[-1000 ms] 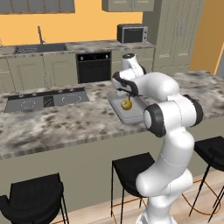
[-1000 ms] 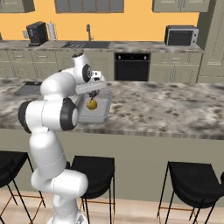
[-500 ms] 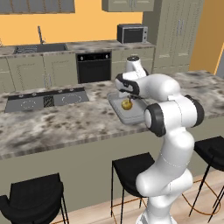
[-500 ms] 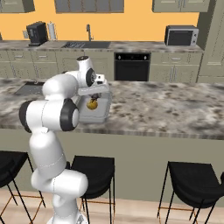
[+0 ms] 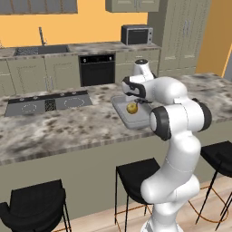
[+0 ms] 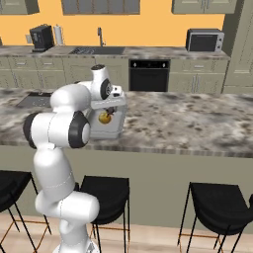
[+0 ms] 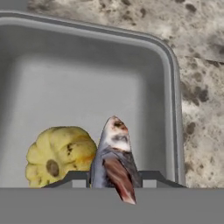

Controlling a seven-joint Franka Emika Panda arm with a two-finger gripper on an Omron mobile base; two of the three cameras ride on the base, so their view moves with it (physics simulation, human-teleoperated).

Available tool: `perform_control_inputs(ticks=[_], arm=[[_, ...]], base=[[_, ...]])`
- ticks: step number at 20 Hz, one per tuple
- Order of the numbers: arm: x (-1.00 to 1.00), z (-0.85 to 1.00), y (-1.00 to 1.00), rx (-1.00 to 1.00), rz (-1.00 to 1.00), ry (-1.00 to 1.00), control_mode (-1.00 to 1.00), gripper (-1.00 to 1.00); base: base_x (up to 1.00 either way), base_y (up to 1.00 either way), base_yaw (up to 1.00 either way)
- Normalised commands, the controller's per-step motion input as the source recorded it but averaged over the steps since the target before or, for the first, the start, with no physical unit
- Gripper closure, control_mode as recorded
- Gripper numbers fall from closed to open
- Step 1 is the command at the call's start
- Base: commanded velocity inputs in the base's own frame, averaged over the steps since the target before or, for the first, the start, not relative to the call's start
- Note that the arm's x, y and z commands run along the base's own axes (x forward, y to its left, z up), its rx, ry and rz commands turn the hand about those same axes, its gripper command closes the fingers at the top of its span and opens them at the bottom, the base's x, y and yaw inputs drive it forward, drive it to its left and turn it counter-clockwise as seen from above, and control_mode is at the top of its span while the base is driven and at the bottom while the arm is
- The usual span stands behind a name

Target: Place one squash and one fish in each tupperware on the nearby counter, to pack two identical lunches.

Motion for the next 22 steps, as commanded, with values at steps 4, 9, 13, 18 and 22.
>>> perform_control_inputs(ticks=[4, 9, 13, 18, 22], arm=[[0.00, -0.81, 0.03, 0.00, 0.00, -0.02, -1.00, 1.00], [-0.06, -1.00, 0.31, 0.00, 0.00, -0.12, -1.00, 1.00], [-0.37, -0.59, 0.67, 0.00, 0.00, -0.07, -1.00, 1.00], [-0.58, -0.37, 0.42, 0.00, 0.00, -0.06, -1.00, 1.00], [-0.03, -0.05, -0.20, 0.00, -0.06, 0.00, -1.00, 1.00]], base=[[0.00, 0.00, 0.00], [0.00, 0.00, 0.00], [0.00, 0.00, 0.00], [0.00, 0.00, 0.00], [0.00, 0.00, 0.00]])
